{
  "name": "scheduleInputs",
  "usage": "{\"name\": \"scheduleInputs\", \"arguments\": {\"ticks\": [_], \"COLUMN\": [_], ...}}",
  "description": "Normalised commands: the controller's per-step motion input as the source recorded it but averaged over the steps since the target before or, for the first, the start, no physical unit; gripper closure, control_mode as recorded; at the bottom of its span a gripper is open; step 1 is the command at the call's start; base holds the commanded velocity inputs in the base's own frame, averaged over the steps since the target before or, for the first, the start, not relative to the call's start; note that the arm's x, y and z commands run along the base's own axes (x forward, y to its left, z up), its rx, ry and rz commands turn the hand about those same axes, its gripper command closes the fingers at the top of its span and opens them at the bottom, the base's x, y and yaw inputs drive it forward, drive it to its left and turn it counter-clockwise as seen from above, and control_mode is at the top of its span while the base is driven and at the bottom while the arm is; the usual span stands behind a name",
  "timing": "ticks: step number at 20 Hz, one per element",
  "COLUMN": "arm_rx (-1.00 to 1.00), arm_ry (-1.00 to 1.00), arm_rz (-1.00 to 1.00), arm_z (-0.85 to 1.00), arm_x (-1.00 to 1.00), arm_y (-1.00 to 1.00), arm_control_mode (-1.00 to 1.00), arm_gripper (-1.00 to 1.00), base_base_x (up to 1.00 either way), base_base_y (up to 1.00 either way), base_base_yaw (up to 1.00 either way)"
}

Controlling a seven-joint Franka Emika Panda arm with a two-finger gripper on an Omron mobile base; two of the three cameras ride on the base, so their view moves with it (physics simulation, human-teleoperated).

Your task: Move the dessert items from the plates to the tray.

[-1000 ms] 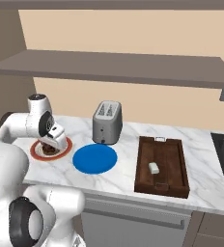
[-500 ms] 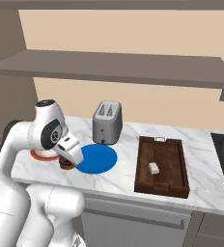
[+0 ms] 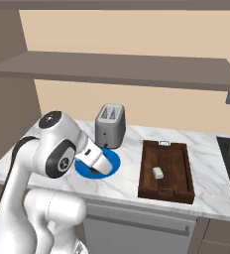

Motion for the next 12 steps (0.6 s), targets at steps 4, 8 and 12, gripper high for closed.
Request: {"name": "scheduleInputs", "arguments": {"ticks": [4, 8, 12], "arm_rx": [0.0, 0.0, 0.01], "arm_ry": [-0.18, 0.0, 0.0], "arm_rz": [-0.07, -0.15, -0.02], "arm_z": [0.47, 0.25, -0.03], "arm_x": [0.01, 0.42, 0.81], "arm_y": [-1.0, -1.0, -0.76], "arm_control_mode": [-1.0, -1.0, -1.0], "arm_gripper": [1.0, 1.0, 1.0], "base_base_x": [0.0, 0.0, 0.0], "base_base_y": [0.0, 0.0, 0.0], "base_base_yaw": [0.0, 0.0, 0.0]}}
